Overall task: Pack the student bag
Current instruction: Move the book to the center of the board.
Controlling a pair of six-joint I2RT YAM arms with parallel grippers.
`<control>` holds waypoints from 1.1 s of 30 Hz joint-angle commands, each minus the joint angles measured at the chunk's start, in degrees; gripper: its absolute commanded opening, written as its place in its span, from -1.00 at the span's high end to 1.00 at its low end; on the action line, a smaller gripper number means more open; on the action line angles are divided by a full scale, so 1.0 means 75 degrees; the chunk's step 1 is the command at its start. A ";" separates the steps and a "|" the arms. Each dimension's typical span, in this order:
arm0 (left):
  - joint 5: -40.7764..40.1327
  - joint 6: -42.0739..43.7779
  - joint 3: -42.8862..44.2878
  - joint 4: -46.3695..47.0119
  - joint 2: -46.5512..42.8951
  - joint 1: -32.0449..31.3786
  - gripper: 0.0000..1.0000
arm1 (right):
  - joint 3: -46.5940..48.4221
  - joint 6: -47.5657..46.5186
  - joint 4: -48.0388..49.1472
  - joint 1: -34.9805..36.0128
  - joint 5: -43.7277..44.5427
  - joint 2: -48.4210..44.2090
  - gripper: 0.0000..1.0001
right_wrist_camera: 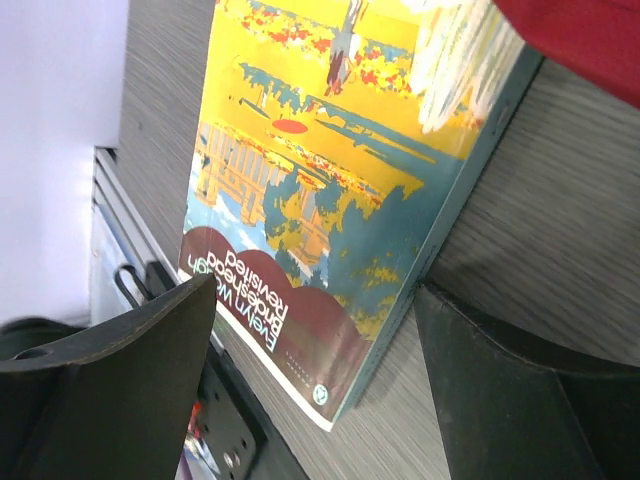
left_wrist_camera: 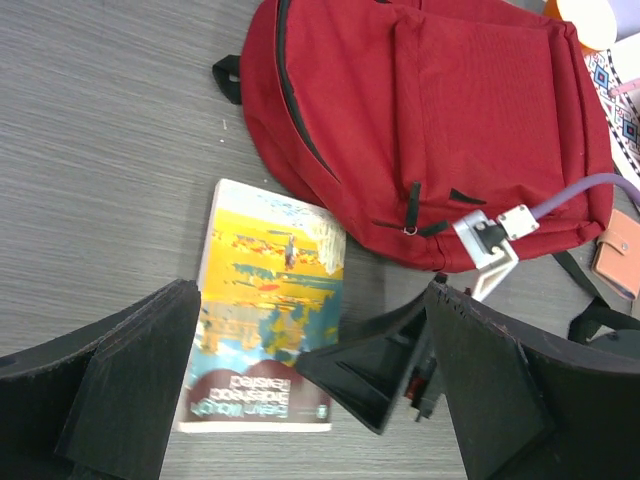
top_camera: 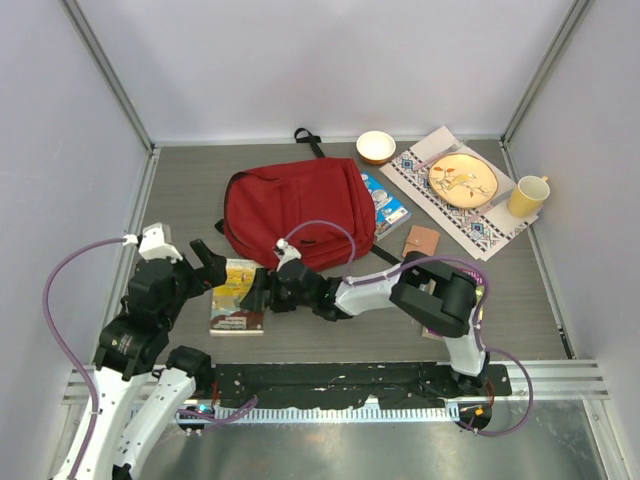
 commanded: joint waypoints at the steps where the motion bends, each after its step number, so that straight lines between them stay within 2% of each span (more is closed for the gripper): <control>1: -0.0345 0.0008 0.0078 -0.0001 -0.0109 -0.0012 -0.99 | 0.1163 0.0467 0.0344 0.0164 0.0214 0.0732 -0.69; 5: -0.0544 -0.0051 0.0043 -0.0001 -0.0261 -0.0012 -0.99 | 0.2301 0.0492 0.0240 0.0223 0.0214 0.1552 -0.68; 7: -0.0580 -0.0062 0.0042 -0.0013 -0.0331 -0.0012 -0.99 | 0.2910 0.0386 -0.0322 0.0223 0.0586 0.1904 -0.67; 13: -0.0673 -0.0098 -0.0016 0.0034 -0.0519 -0.0023 -0.99 | 0.3510 0.0081 -0.1787 0.0176 0.2298 0.2069 -0.72; 17: -0.0650 -0.0098 -0.0004 0.0034 -0.0519 -0.0012 -0.99 | 0.3265 0.0281 -0.1755 0.0141 0.2944 0.1988 -0.74; 27: -0.0592 -0.0086 -0.0028 0.0069 -0.0507 -0.0012 -0.99 | 0.4858 -0.0586 -0.1356 -0.0199 0.1446 0.3322 -0.75; 33: -0.0556 -0.0086 -0.0051 0.0104 -0.0461 -0.0012 -0.99 | 0.5397 -0.1195 -0.0842 -0.0257 -0.0486 0.3733 -0.75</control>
